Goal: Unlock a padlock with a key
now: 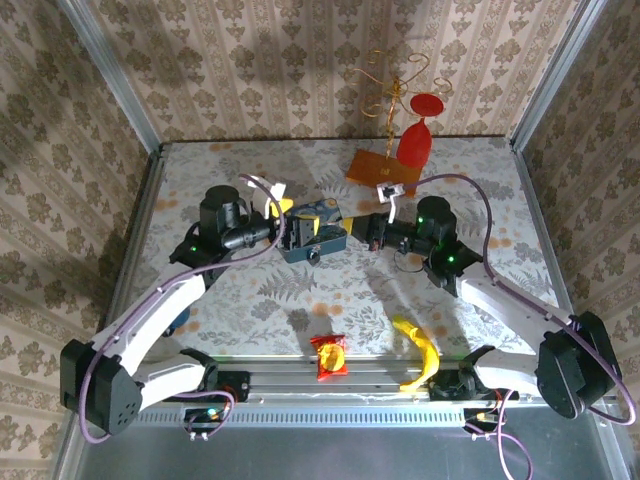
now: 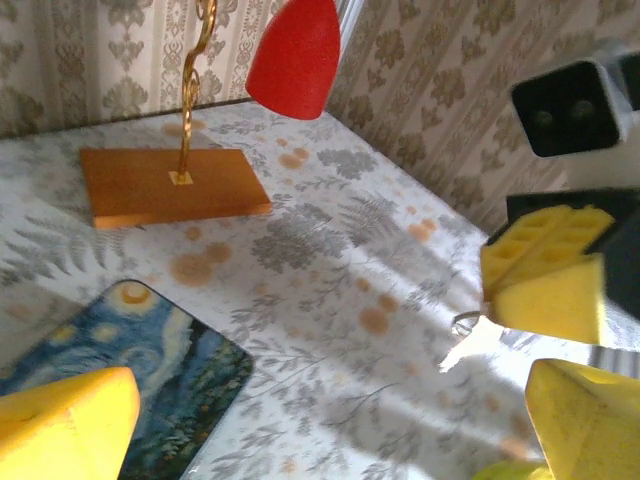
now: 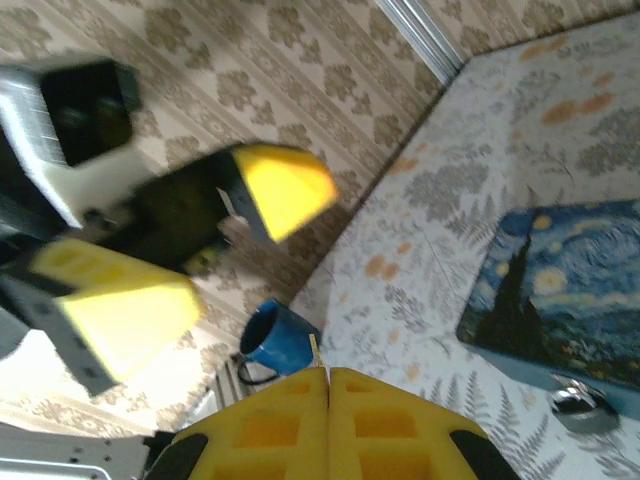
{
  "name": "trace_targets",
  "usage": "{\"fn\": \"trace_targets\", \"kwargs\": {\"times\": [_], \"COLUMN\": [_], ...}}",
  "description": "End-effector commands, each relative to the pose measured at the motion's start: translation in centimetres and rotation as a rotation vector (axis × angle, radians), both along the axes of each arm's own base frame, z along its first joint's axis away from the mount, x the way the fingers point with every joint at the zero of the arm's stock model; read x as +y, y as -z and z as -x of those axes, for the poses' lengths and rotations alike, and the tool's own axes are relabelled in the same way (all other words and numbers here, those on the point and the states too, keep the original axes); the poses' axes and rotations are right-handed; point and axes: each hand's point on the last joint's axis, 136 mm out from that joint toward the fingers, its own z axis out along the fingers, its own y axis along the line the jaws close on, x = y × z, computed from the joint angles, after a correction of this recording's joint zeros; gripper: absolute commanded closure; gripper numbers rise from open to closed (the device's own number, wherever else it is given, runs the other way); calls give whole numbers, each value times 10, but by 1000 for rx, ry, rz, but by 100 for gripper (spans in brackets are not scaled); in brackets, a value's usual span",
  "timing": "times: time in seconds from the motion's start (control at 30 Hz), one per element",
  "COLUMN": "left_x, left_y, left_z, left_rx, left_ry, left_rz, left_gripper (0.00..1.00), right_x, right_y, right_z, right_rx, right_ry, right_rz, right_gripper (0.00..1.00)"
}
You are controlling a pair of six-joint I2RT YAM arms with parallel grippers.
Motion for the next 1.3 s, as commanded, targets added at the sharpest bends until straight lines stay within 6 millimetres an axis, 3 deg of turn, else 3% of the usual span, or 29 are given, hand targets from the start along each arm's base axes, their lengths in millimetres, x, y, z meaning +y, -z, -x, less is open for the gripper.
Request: {"fn": "trace_targets", "kwargs": {"times": [0.0,0.1,0.37,0.53,0.97,1.27], "left_x": [-15,-23,-37,-39,-51,-52], "left_y": [-33,-37,-52,-52,-60,-65], "left_z": [6,10,21,21,30,32], "left_rx": [60,66,74,81,73,56], "left_ry": [79,149,287,309,404,420], "left_rz": [216,252,336,358,390,401], "left_gripper": [2,20,41,42,62,98], "right_x": [-5,-5,-4,-2,1,4], "right_y": [-35,-45,-53,-54,-57,-57], "right_z": [0,2,3,3,1,-1], "right_rx": [-53,-67,-71,-68,-59,-51], "right_ry": [28,20,12,0,-5,-17], "right_rz": [-108,-151,-190,-201,-229,-233], "right_gripper": [100,100,100,100,100,100]}}
